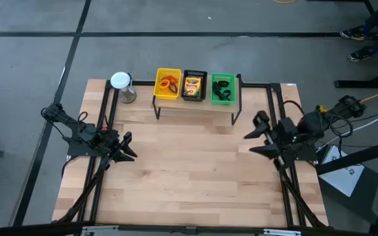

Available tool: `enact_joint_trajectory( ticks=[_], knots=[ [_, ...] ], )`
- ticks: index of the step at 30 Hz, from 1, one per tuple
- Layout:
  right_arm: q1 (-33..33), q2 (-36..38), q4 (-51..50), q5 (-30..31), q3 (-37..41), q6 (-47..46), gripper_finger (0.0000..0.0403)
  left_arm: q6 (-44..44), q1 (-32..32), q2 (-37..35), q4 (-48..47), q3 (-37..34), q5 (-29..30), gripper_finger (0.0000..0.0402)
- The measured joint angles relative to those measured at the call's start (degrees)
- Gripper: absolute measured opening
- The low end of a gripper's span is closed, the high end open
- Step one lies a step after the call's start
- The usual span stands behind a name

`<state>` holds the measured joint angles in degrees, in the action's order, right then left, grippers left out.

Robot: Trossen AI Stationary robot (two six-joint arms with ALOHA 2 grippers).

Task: Pick & Place Office Desk Supplies
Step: Return to Home Position

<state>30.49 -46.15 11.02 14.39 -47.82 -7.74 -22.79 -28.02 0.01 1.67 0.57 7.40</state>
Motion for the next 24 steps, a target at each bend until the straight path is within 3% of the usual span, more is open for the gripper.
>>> enact_joint_trajectory(
  ticks=[6,12,20,24],
  knots=[
    [-0.03,15.37,6.69,-4.48,15.43,5.32,0.0197,0.00,-0.01,-0.02,0.00,0.01,0.00,0.0086],
    [-0.05,30.19,9.00,-5.86,26.01,6.94,0.0197,0.00,-0.01,-0.02,0.00,-0.01,0.00,0.0086],
    [-0.05,45.49,9.49,-6.43,38.91,3.58,0.0197,0.00,-0.01,-0.02,0.00,-0.01,0.00,0.0086],
    [-0.08,46.02,15.19,-7.67,44.77,2.47,0.0197,0.00,0.01,-0.02,0.00,-0.01,0.00,0.0086]
  ],
)
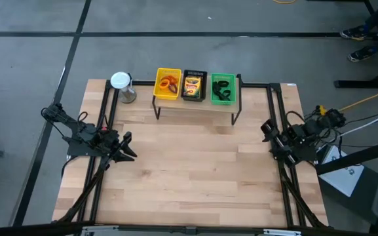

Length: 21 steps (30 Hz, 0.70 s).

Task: Pick & Place Office Desk Supplies
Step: Return to Home Position

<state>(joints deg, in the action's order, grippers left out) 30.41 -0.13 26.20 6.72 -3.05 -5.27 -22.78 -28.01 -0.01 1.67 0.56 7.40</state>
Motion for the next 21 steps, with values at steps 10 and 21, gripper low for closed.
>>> enact_joint_trajectory(
  ticks=[10,21],
  knots=[
    [0.01,0.15,-12.51,8.98,2.23,-5.62,0.0197,0.00,0.00,0.00,0.00,0.00,0.02,0.0086],
    [0.04,-0.94,-25.63,-5.81,2.12,-5.96,0.0197,0.01,0.00,0.01,0.00,0.01,0.00,0.0086]
  ],
)
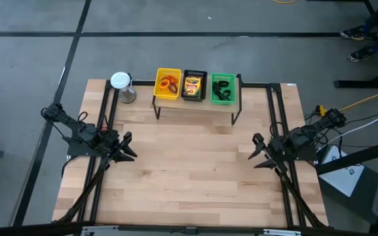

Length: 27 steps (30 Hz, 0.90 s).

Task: Pick & Place Office Desk Supplies
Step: Return to Home Position

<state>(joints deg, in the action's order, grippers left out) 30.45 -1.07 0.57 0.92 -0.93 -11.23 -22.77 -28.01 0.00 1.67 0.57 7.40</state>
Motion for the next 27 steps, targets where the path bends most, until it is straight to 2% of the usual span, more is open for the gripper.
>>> enact_joint_trajectory(
  ticks=[15,27],
  knots=[
    [-0.84,-4.85,-0.17,-0.91,0.00,13.21,0.0197,-0.01,0.00,0.03,0.09,-0.01,0.02,0.0086],
    [-0.84,-5.00,-0.17,-0.90,0.00,11.73,0.0197,-0.01,0.00,0.03,0.17,0.01,0.02,0.0086]
  ],
)
